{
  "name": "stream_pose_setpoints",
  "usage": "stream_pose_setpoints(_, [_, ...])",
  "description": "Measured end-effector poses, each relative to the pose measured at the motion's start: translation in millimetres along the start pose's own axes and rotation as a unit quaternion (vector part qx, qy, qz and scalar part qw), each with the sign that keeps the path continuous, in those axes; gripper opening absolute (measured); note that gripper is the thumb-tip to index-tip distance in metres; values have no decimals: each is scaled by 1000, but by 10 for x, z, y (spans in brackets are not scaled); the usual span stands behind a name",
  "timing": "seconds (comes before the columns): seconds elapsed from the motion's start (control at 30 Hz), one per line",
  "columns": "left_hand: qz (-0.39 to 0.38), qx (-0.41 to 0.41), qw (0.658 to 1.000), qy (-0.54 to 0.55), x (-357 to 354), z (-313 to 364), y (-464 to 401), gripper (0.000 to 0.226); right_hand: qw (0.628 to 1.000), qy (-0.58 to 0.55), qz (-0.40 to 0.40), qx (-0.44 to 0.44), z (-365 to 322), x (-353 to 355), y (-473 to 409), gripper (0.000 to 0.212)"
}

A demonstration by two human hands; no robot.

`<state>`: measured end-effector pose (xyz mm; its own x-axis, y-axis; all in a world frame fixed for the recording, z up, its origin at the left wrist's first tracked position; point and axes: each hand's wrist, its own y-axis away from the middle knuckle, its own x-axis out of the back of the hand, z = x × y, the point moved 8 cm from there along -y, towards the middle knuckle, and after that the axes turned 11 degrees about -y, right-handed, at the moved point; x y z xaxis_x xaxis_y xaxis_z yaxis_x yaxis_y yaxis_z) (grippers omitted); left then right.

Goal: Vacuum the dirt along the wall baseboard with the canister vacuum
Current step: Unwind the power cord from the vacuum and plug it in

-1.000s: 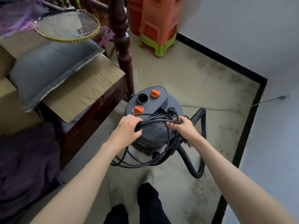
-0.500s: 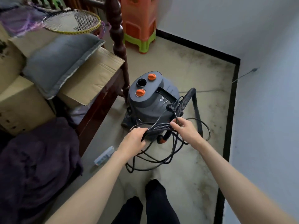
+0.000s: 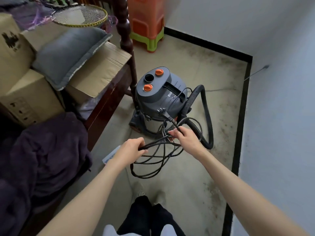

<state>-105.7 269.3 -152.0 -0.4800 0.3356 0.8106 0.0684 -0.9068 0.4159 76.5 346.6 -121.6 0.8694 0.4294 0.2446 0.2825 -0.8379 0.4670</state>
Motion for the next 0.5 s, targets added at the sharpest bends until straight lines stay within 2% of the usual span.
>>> stream_pose_setpoints(0.3, [73,157,984,39,-164,-289,419,20,999,-28,-26,-18,250,-83,244,25])
stream_pose_setpoints(0.4, [51,180,980,67,-271,-328,487,22,999,-18,-36,13,214,-114,313,19])
stream_pose_setpoints(0.5, [10,190,978,83,-445,-357,555,13,998,-27,-64,-7,267,-165,343,23])
